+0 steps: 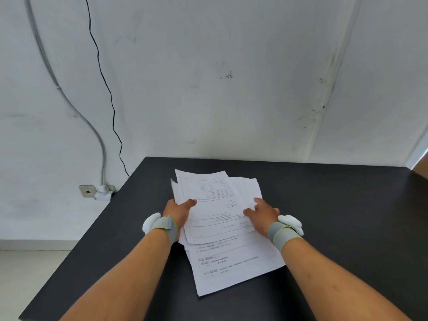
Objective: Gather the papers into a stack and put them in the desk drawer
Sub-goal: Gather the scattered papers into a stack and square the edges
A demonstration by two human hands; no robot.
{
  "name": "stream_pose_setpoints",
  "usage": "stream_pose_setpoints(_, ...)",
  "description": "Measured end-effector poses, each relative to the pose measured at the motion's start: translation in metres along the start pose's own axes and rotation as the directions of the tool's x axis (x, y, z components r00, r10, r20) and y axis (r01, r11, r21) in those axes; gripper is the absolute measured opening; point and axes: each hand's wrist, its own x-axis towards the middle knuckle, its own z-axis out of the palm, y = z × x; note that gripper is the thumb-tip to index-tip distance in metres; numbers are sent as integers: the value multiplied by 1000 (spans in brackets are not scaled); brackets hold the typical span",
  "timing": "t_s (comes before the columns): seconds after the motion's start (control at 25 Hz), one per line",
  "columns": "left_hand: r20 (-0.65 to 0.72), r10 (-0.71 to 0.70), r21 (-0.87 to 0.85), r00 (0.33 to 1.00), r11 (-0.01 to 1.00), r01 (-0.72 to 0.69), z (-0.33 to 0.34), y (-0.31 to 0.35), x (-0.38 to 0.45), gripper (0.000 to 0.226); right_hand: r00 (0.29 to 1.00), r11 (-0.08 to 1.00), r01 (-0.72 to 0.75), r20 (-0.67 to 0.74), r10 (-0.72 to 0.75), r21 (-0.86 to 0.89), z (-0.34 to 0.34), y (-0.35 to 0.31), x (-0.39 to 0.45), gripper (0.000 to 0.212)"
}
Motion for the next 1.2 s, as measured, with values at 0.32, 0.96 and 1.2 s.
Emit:
stream_pose_setpoints(0.32,142,54,-49,988,998,-48,7,8,-11,33,992,997,68,105,-71,39,-4,8,-4,62)
stream_pose_setpoints(0.96,404,86,-146,911,989,-28,-16,8,-10,39,987,743,-81,158,-33,664,-29,15,13,65)
stream_pose_setpoints(1.2,380,139,-62,914,990,-125,-3,20,-13,37,979,678,-39,165,-122,734,-27,-5,8,36)
